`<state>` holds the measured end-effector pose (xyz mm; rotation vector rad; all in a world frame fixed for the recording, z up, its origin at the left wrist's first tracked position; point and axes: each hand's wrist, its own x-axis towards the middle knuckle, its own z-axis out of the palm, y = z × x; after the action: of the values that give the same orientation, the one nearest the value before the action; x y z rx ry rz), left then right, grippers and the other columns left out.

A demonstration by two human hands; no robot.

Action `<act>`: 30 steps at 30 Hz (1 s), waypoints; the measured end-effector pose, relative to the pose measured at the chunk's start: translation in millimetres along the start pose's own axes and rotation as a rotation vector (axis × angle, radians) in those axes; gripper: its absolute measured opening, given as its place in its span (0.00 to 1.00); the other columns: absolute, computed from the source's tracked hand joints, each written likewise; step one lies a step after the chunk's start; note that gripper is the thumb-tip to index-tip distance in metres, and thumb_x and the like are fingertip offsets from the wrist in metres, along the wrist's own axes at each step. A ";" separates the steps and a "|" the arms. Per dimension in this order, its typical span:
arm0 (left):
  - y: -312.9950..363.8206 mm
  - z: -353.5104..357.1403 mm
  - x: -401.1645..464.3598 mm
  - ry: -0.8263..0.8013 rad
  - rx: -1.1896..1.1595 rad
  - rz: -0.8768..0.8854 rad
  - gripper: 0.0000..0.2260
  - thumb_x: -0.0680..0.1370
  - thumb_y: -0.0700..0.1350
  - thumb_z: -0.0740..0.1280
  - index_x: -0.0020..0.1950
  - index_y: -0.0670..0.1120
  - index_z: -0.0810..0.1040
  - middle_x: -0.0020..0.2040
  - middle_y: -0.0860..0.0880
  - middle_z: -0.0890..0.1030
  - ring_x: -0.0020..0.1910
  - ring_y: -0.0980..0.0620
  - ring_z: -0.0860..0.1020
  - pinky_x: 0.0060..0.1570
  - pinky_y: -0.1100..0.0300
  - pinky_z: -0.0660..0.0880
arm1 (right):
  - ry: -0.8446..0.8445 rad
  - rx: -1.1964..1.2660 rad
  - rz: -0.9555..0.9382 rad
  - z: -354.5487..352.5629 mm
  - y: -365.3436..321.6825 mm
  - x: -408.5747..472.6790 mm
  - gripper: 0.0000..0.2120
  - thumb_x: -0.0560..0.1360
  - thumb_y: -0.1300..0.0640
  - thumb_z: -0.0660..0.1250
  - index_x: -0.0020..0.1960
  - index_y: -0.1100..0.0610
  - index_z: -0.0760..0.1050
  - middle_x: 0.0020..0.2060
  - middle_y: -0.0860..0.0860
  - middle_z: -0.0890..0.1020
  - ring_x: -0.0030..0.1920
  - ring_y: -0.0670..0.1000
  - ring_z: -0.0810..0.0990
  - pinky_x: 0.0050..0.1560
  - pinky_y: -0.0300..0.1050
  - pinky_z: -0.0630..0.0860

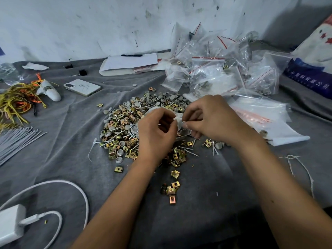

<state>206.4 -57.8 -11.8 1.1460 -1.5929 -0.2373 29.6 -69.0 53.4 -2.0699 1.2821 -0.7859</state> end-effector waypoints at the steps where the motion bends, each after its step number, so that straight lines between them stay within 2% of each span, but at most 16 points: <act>1: 0.2 -0.2 -0.2 0.003 -0.004 -0.007 0.04 0.75 0.38 0.74 0.47 0.44 0.82 0.41 0.51 0.83 0.40 0.50 0.82 0.42 0.46 0.80 | 0.008 -0.011 0.000 1.4 2.3 0.6 0.05 0.74 0.64 0.77 0.45 0.58 0.82 0.30 0.52 0.85 0.28 0.49 0.85 0.30 0.46 0.83; 5: -0.8 -0.8 -0.2 0.013 -0.021 -0.035 0.04 0.75 0.37 0.74 0.47 0.44 0.82 0.40 0.51 0.83 0.39 0.49 0.81 0.41 0.46 0.80 | 0.114 -0.004 -0.009 -3.0 9.1 -1.1 0.06 0.73 0.67 0.77 0.47 0.59 0.82 0.32 0.52 0.85 0.28 0.49 0.85 0.30 0.47 0.84; 9: -2.1 -0.3 -0.1 0.008 -0.008 -0.046 0.03 0.75 0.39 0.74 0.47 0.45 0.82 0.41 0.52 0.83 0.40 0.49 0.82 0.42 0.46 0.80 | 0.201 -0.058 0.012 -21.3 11.3 -5.5 0.05 0.74 0.61 0.77 0.42 0.55 0.82 0.28 0.50 0.84 0.26 0.49 0.84 0.29 0.43 0.82; 11: -1.2 -0.1 -0.8 -0.004 -0.007 -0.040 0.03 0.75 0.39 0.74 0.47 0.45 0.82 0.41 0.52 0.83 0.40 0.50 0.82 0.42 0.46 0.80 | 0.125 -0.184 0.096 -30.7 13.7 -6.9 0.06 0.75 0.58 0.77 0.41 0.55 0.82 0.27 0.50 0.83 0.25 0.49 0.83 0.28 0.41 0.80; 15: 0.8 -0.4 -0.8 -0.011 -0.012 -0.046 0.04 0.75 0.37 0.74 0.47 0.45 0.82 0.40 0.52 0.83 0.39 0.50 0.82 0.41 0.46 0.81 | -0.139 -0.330 0.305 -36.7 16.7 -10.9 0.08 0.73 0.60 0.78 0.38 0.59 0.82 0.26 0.52 0.83 0.26 0.51 0.84 0.31 0.47 0.83; 17: 1.3 -0.7 -0.8 -0.008 -0.012 -0.051 0.04 0.76 0.37 0.74 0.47 0.44 0.82 0.40 0.52 0.83 0.38 0.50 0.82 0.40 0.46 0.81 | -0.211 -0.400 0.360 -35.2 15.6 -14.0 0.09 0.71 0.58 0.80 0.39 0.57 0.82 0.26 0.51 0.83 0.26 0.49 0.84 0.29 0.39 0.80; 19: 2.1 -0.7 -1.1 -0.011 -0.011 -0.054 0.04 0.76 0.37 0.74 0.47 0.44 0.82 0.39 0.52 0.83 0.38 0.51 0.82 0.39 0.47 0.81 | -0.246 -0.445 0.392 -32.1 14.2 -17.2 0.09 0.69 0.57 0.82 0.39 0.56 0.82 0.25 0.49 0.83 0.25 0.47 0.83 0.26 0.35 0.74; 22: 3.7 -0.4 -1.4 -0.011 -0.011 -0.056 0.04 0.76 0.36 0.74 0.46 0.43 0.82 0.39 0.51 0.83 0.37 0.51 0.82 0.39 0.47 0.81 | -0.270 -0.450 0.424 -27.8 15.2 -19.3 0.08 0.69 0.63 0.81 0.42 0.57 0.82 0.26 0.50 0.84 0.26 0.46 0.84 0.26 0.34 0.73; 25: 4.0 -1.1 -1.2 -0.014 -0.014 -0.061 0.04 0.76 0.36 0.74 0.46 0.43 0.82 0.39 0.51 0.83 0.37 0.50 0.82 0.39 0.47 0.81 | -0.300 -0.441 0.421 -26.1 15.2 -19.6 0.07 0.72 0.69 0.76 0.43 0.59 0.82 0.33 0.53 0.86 0.29 0.47 0.85 0.29 0.37 0.76; 28: 4.7 -2.1 -1.2 -0.025 -0.015 -0.060 0.03 0.76 0.36 0.74 0.47 0.43 0.82 0.40 0.51 0.83 0.38 0.50 0.82 0.40 0.47 0.81 | -0.309 -0.469 0.331 -26.8 17.4 -17.9 0.07 0.72 0.69 0.74 0.42 0.58 0.82 0.31 0.49 0.85 0.31 0.45 0.86 0.38 0.43 0.82; 30: 5.3 -1.9 -1.3 -0.028 -0.015 -0.060 0.03 0.76 0.37 0.74 0.47 0.44 0.82 0.40 0.51 0.83 0.38 0.50 0.82 0.40 0.47 0.81 | -0.279 -0.465 0.285 -26.1 20.5 -16.6 0.08 0.72 0.69 0.75 0.41 0.57 0.82 0.31 0.48 0.84 0.31 0.44 0.85 0.39 0.45 0.83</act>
<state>205.0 -53.4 -8.4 1.1842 -1.5801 -0.3053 -7.4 -65.7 52.7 -2.1697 1.6579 -0.0670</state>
